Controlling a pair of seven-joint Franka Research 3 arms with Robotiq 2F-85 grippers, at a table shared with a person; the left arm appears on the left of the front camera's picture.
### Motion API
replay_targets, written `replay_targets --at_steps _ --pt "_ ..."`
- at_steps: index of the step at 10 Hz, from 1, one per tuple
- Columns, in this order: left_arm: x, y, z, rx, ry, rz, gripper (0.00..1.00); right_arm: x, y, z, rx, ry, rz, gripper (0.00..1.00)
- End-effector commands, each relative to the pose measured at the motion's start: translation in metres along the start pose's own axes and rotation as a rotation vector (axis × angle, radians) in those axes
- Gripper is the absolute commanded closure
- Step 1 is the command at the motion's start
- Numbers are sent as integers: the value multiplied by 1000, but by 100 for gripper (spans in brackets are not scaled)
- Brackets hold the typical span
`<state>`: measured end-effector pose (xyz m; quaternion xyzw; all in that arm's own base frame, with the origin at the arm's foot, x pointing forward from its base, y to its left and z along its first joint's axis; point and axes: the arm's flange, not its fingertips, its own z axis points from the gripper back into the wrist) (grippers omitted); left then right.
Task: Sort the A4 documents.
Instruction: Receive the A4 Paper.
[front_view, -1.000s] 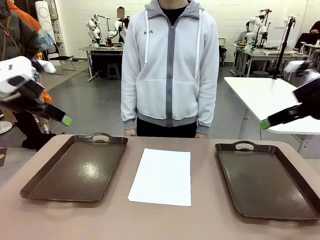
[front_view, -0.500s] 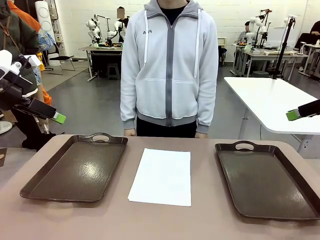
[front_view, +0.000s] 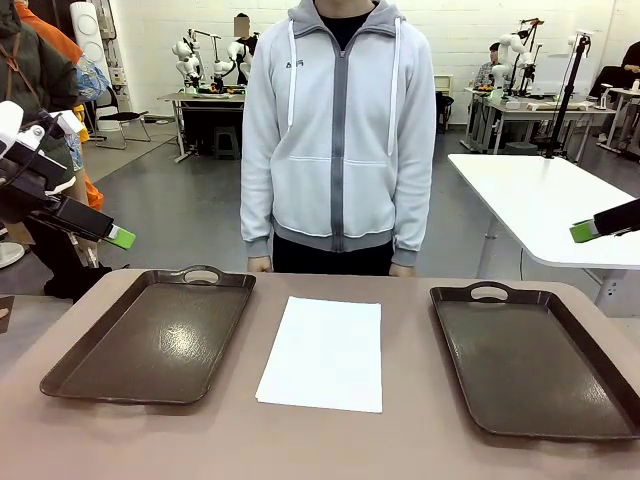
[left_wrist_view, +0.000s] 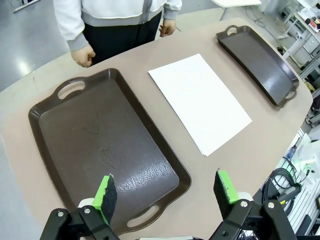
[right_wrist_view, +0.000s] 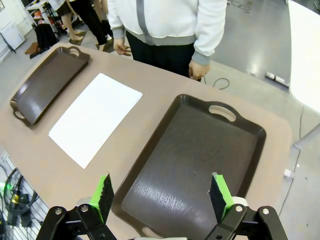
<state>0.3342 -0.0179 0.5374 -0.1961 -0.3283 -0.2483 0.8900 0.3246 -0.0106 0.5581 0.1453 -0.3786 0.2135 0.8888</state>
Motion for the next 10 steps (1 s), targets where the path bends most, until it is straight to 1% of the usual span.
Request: replay_targets --at_steps 1,2,3,4,10 --pt "-32 -10 -10 -41 -22 -20 0 -73 22 -20 19 -7 8 0" --pt "-32 -11 -11 -41 -21 -19 0 -73 23 -20 18 -3 11 0" --pt "-31 -9 -12 -59 -9 8 0 -71 21 -23 7 12 -25 0" --pt "0 0 0 -7 -4 3 0 0 0 -1 0 3 -1 0" --pt "0 0 0 -7 -4 3 0 0 0 -1 0 3 -1 0"
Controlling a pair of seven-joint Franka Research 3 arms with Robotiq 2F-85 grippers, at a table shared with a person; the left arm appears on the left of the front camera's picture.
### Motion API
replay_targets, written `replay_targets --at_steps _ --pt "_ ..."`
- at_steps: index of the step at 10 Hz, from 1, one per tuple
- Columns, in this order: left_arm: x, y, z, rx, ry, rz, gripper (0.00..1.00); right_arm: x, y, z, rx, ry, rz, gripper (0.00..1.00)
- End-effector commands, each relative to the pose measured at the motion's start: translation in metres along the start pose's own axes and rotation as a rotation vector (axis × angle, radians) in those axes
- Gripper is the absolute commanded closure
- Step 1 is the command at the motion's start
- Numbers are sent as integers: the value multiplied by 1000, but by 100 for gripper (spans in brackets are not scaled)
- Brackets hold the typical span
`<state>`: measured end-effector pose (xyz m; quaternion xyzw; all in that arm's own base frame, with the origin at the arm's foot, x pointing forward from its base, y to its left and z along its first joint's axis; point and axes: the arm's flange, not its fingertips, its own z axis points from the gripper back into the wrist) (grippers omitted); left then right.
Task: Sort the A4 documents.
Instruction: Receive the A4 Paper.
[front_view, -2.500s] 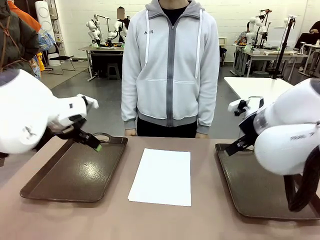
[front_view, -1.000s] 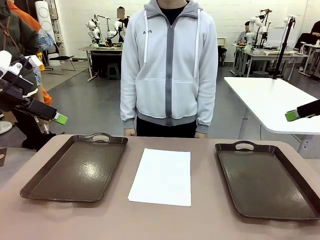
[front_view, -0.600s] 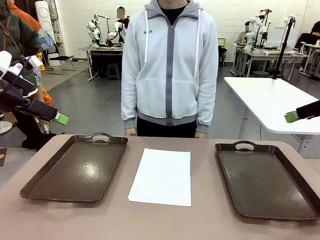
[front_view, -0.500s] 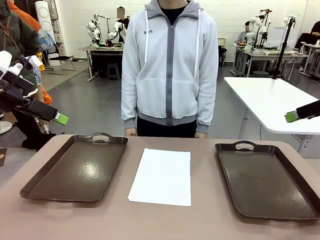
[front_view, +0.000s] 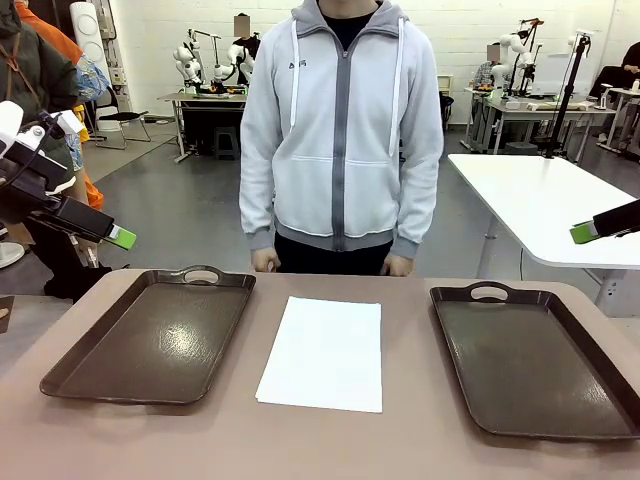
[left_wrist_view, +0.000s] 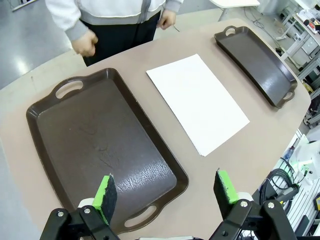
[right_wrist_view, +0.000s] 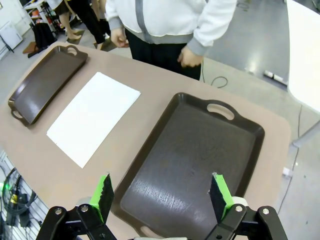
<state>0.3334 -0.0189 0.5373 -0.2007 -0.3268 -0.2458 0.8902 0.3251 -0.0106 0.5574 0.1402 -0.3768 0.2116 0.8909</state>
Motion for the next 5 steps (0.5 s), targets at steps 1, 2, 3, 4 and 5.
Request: replay_targets --at_steps 1,2,3,4,5 --pt "0 1 0 -1 -3 -5 0 0 0 0 10 -4 0 0" --pt "0 1 0 -1 -3 -5 0 0 0 0 10 -4 0 0" --pt "0 1 0 -1 -3 -5 0 0 0 0 10 -4 0 0" --pt "0 1 0 -1 -3 -5 0 0 0 0 10 -4 0 0" --pt "0 1 0 -1 -3 -5 0 0 0 0 10 -4 0 0"
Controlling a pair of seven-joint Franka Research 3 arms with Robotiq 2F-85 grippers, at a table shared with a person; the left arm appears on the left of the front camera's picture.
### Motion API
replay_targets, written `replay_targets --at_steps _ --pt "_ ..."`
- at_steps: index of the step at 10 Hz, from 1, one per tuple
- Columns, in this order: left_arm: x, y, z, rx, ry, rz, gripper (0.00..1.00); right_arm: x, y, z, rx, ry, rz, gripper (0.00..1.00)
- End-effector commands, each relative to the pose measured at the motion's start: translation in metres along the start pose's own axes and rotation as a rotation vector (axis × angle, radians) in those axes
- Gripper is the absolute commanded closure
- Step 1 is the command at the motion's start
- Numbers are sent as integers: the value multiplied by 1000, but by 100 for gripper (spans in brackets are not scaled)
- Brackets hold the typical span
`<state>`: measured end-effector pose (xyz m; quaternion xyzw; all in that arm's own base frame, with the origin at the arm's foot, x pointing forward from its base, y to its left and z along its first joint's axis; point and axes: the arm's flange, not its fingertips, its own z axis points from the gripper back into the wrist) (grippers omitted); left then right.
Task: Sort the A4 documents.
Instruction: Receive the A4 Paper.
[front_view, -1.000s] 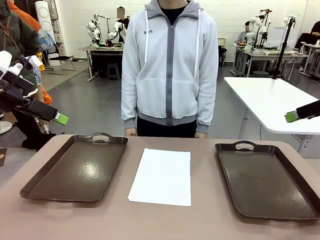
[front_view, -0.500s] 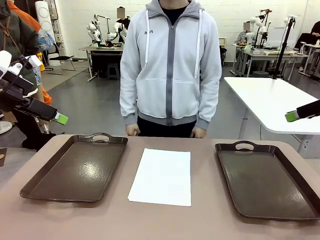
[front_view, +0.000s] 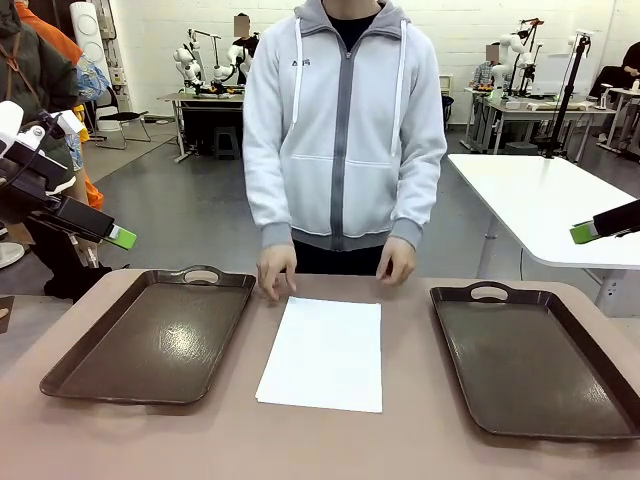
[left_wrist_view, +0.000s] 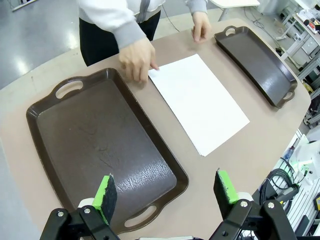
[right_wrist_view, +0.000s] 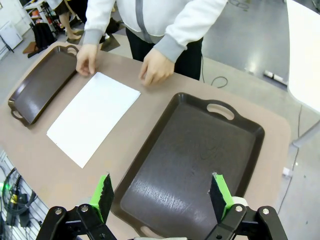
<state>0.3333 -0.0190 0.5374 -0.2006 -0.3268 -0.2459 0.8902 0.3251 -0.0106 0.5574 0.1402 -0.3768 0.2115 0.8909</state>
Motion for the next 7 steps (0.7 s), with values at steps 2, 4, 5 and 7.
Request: replay_targets --at_steps 2,4,5,7 --pt "0 1 0 -1 -3 -5 0 0 0 0 10 -4 0 0" --pt "0 1 0 -1 -3 -5 0 0 0 0 10 -4 0 0" --pt "0 1 0 -1 -3 -5 0 0 0 0 10 -4 0 0" --pt "0 1 0 -1 -3 -5 0 0 0 0 10 -4 0 0"
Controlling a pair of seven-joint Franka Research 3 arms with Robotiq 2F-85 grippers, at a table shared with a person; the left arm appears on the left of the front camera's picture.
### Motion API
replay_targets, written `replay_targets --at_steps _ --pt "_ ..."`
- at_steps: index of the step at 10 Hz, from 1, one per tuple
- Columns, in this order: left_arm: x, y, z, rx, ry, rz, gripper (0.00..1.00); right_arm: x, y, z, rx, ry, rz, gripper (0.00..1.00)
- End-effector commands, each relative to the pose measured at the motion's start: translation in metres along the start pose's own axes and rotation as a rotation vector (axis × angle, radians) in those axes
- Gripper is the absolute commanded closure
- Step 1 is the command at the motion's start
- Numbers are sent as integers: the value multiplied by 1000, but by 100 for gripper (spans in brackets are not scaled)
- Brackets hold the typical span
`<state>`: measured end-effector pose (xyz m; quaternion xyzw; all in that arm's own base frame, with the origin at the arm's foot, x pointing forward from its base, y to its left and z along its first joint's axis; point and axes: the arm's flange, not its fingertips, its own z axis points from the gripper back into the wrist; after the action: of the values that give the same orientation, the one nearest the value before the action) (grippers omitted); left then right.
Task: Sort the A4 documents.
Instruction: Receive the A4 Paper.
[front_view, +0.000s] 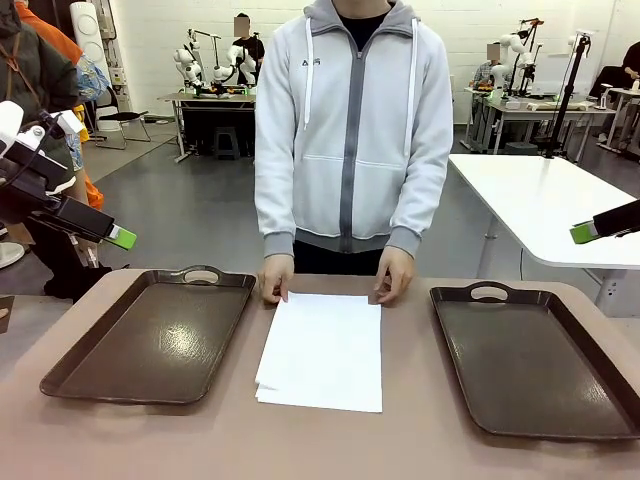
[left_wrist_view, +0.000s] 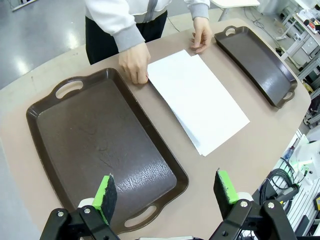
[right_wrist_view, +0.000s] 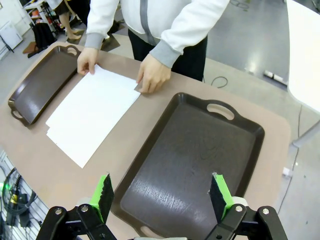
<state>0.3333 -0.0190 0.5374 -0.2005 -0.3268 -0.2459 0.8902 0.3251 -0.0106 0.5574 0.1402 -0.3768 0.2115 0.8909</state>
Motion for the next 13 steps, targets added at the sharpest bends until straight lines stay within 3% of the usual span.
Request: replay_targets --at_steps 1,13 --pt "0 1 0 -1 -3 -5 0 0 0 0 10 -4 0 0" --pt "0 1 0 -1 -3 -5 0 0 0 0 10 -4 0 0"
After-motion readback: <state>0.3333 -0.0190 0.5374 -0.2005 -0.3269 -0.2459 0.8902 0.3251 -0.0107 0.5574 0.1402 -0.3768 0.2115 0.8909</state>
